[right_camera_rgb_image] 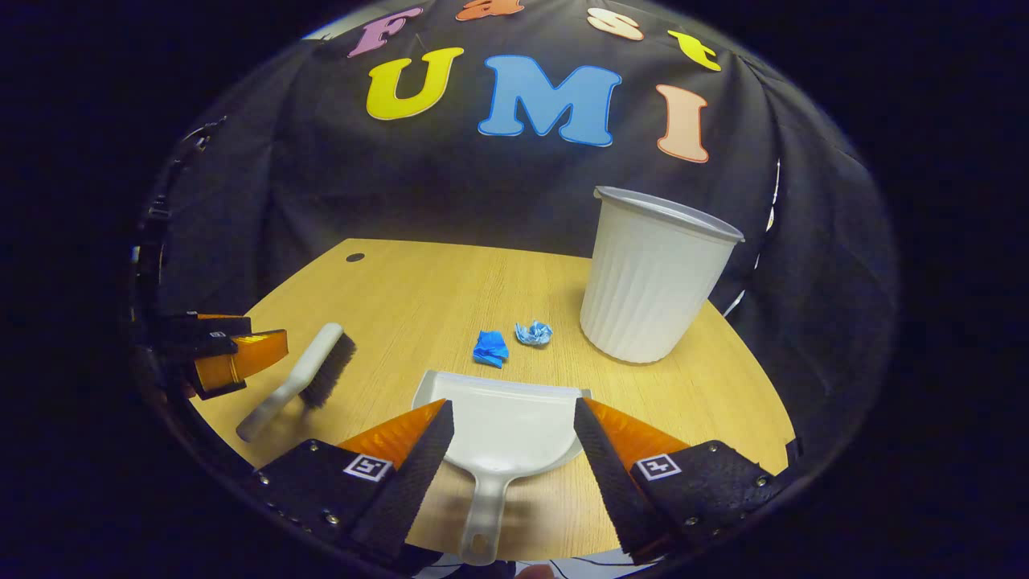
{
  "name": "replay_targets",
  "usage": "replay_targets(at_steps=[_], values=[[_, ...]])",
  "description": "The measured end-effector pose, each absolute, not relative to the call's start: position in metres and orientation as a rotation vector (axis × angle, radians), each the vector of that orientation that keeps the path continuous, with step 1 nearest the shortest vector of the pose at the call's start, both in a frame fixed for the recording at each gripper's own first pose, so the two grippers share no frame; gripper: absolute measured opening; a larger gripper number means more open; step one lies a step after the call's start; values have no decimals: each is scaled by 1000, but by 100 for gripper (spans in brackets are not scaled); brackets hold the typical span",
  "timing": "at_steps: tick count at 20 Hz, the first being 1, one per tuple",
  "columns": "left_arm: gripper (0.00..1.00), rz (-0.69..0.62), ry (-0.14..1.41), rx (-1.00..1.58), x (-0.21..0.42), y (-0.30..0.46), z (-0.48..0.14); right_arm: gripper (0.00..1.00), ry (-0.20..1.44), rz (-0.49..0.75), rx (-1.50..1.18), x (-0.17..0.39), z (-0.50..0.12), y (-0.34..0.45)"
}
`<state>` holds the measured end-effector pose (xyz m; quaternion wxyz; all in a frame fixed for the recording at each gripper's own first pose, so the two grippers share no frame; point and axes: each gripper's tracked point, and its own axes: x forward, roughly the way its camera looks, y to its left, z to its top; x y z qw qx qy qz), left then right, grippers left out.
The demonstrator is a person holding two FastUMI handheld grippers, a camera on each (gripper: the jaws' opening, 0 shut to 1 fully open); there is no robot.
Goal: Pick up the small broom and dustpan from the desktop, sweep the trash into the dustpan with the broom, and then empty the trash into the garbage bin.
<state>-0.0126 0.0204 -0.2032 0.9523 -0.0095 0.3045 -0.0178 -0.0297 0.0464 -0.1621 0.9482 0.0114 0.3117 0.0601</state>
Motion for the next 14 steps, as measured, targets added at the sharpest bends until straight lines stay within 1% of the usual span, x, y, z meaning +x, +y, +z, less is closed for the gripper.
replay_targets(at_steps=[2, 3, 4, 5, 7, 8, 9, 10, 11, 12, 13, 14], values=[[98, -47, 675, -24, -19, 18, -219, 94, 685, 123, 39, -37, -175, 49], [95, -47, 703, -23, -21, 19, -228, 94, 709, 118, 42, -39, -181, 48], [98, -47, 727, -18, -22, 20, -236, 94, 729, 113, 41, -40, -186, 47], [95, -49, 750, -14, -23, 20, -243, 94, 747, 108, 40, -41, -190, 47], [95, -57, 797, -15, -24, 20, -257, 94, 787, 105, 47, -47, -198, 48], [98, -63, 824, -22, -25, 19, -263, 94, 811, 106, 52, -49, -204, 49], [98, -68, 851, -27, -27, 18, -269, 95, 837, 106, 57, -51, -209, 50], [95, -74, 871, -34, -27, 18, -275, 95, 861, 105, 62, -54, -212, 50], [98, -78, 888, -37, -27, 18, -281, 94, 883, 108, 67, -56, -216, 51], [98, -80, 902, -35, -27, 18, -286, 94, 909, 107, 71, -59, -220, 51], [95, -79, 916, -33, -29, 18, -292, 94, 932, 106, 76, -62, -223, 52], [95, -80, 933, -33, -29, 18, -297, 95, 958, 99, 76, -66, -228, 51]])
